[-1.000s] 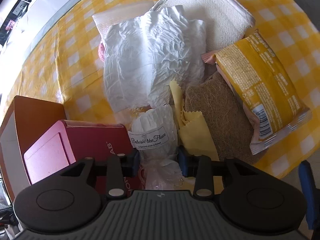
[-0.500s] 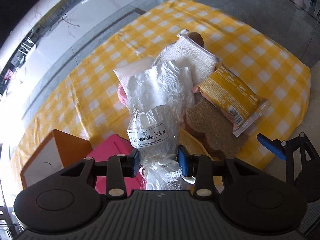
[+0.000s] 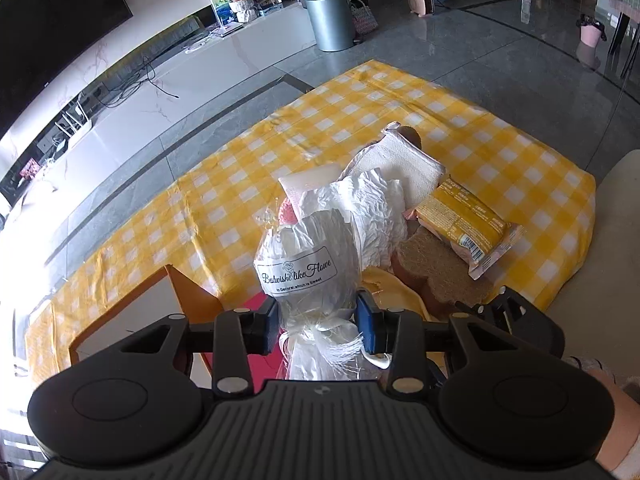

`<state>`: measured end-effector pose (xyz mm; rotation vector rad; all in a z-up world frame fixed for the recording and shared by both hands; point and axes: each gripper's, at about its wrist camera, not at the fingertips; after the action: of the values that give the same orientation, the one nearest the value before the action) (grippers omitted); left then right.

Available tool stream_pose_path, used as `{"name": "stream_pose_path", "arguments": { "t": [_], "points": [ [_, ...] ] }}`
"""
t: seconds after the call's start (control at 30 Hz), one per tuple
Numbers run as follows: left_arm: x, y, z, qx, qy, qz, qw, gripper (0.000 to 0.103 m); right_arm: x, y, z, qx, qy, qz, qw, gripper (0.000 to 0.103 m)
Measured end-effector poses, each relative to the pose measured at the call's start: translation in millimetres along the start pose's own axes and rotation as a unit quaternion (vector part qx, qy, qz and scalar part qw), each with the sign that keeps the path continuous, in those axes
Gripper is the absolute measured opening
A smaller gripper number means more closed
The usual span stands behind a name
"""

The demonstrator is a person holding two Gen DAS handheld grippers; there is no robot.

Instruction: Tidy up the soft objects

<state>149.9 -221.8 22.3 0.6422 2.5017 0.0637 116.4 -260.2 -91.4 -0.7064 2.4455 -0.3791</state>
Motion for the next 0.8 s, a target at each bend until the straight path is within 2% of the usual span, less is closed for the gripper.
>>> {"name": "stream_pose_path", "arguments": {
  "t": [0.07, 0.13, 0.17, 0.27, 0.37, 0.47, 0.53, 0.57, 0.6, 0.67, 0.7, 0.8],
  "points": [
    [3, 7, -3, 0.021, 0.001, -0.014, 0.9997, 0.044, 7, -27, -10, -0.081, -0.017, 0.077, 0.994, 0.061],
    [6, 10, -6, 0.04, -0.003, -0.018, 0.999, 0.044, 15, -48, -10, -0.168, -0.007, 0.139, 0.976, 0.061],
    [8, 11, -6, 0.046, -0.004, -0.021, 0.9987, 0.044, 18, -52, -7, -0.173, 0.011, 0.152, 0.973, 0.061],
    [10, 12, -4, 0.061, -0.003, -0.028, 0.9977, 0.044, 20, -50, 4, -0.139, 0.056, 0.16, 0.976, 0.058],
    [12, 12, -3, 0.062, -0.003, -0.029, 0.9977, 0.044, 13, -46, 21, -0.155, 0.08, 0.165, 0.971, 0.056],
    [13, 14, -2, 0.057, -0.006, -0.035, 0.9977, 0.044, 5, -39, 32, -0.136, 0.09, 0.159, 0.974, 0.056],
    [14, 15, -2, 0.055, -0.005, -0.038, 0.9977, 0.044, 2, -35, 41, -0.127, 0.103, 0.156, 0.974, 0.046],
    [16, 15, -3, 0.048, -0.01, -0.041, 0.9979, 0.044, 2, -35, 42, -0.136, 0.098, 0.158, 0.973, 0.035],
    [17, 14, -5, 0.042, -0.017, -0.04, 0.9982, 0.044, 2, -35, 42, -0.145, 0.094, 0.155, 0.973, 0.02],
    [19, 12, -12, 0.042, -0.032, -0.04, 0.9978, 0.044, 3, -35, 39, -0.152, 0.089, 0.155, 0.972, 0.011],
    [19, 12, -16, 0.045, -0.036, -0.043, 0.9974, 0.044, 5, -36, 38, -0.154, 0.087, 0.157, 0.972, 0.004],
    [18, 10, -24, 0.054, -0.043, -0.043, 0.9967, 0.044, 9, -38, 32, -0.16, 0.079, 0.162, 0.97, 0.002]
  ]
}}
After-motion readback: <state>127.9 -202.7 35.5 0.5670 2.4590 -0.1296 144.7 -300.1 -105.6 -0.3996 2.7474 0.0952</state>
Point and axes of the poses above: each gripper's, at about its wrist camera, not at the fingertips, and z roughly the way its jaws point, y to its left, x to its underside, and after that the axes turned 3 degrees about -z, right-handed
